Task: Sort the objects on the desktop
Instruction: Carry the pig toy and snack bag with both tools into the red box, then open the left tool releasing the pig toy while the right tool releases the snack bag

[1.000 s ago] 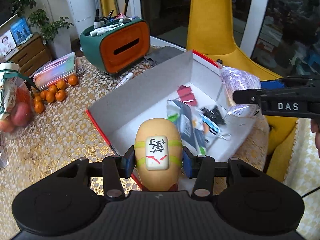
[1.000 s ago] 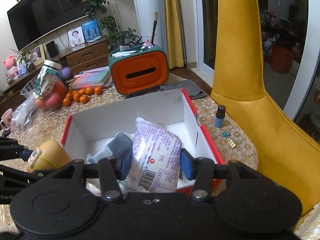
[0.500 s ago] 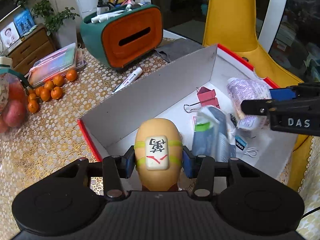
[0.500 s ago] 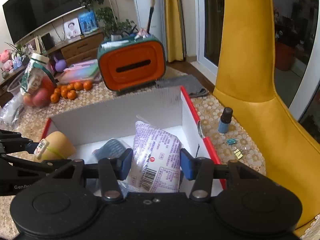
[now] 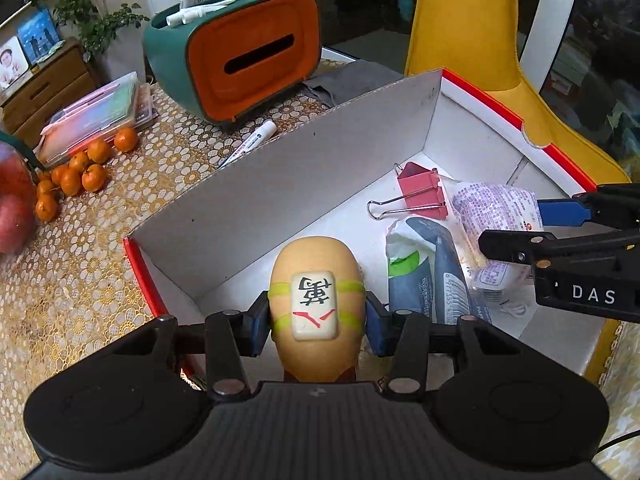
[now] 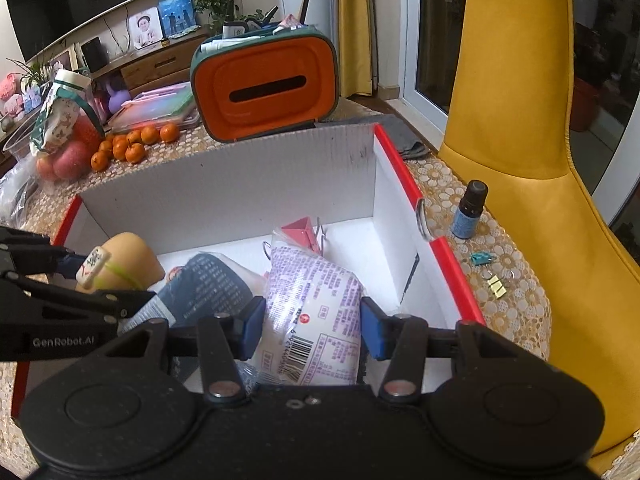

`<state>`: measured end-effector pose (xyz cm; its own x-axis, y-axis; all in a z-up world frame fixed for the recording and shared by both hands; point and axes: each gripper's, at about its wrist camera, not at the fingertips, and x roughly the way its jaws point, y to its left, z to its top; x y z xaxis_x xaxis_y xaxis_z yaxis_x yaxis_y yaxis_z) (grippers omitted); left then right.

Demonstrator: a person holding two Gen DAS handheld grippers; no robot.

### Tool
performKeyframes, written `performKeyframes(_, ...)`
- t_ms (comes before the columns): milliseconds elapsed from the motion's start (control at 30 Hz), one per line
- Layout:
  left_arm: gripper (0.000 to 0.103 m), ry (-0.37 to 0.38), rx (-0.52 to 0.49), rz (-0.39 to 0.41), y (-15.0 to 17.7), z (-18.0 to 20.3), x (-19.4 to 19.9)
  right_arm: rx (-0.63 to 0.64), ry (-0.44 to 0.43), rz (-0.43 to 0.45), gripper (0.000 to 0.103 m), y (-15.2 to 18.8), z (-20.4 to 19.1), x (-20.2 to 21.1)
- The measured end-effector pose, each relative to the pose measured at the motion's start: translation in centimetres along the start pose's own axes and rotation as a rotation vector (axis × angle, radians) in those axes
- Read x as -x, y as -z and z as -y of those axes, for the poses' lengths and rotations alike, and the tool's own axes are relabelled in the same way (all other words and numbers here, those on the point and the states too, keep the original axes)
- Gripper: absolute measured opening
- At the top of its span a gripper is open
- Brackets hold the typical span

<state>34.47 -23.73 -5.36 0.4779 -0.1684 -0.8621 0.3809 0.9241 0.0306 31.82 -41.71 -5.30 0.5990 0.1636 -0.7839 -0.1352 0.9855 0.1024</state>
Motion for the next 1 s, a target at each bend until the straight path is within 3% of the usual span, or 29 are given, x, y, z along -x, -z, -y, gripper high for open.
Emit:
performKeyframes(233,0.048,0.012,-0.012,0.001,0.3,0.2,0.2,-0.001,0.006,-0.003,0.056,0.2,0.2,0.0)
performKeyframes(300,0.056,0.013,-0.002,0.004,0.4,0.1,0.4,0.003,0.009,-0.003,0.06,0.3,0.3,0.2)
performKeyframes(367,0.057,0.017,0.001,0.01,0.6,0.0,0.7,0.001,0.006,0.0,0.064,0.5,0.3,0.5)
performKeyframes(867,0.058,0.032,0.041,0.057,3.2,-0.7,6.0,0.017,-0.024,0.05,0.068,1.2,-0.7,5.4)
performKeyframes(1000,0.058,0.029,0.041,0.115,4.1,-0.4,8.5,0.043,-0.038,0.061,0.068,1.9,-1.8,7.1)
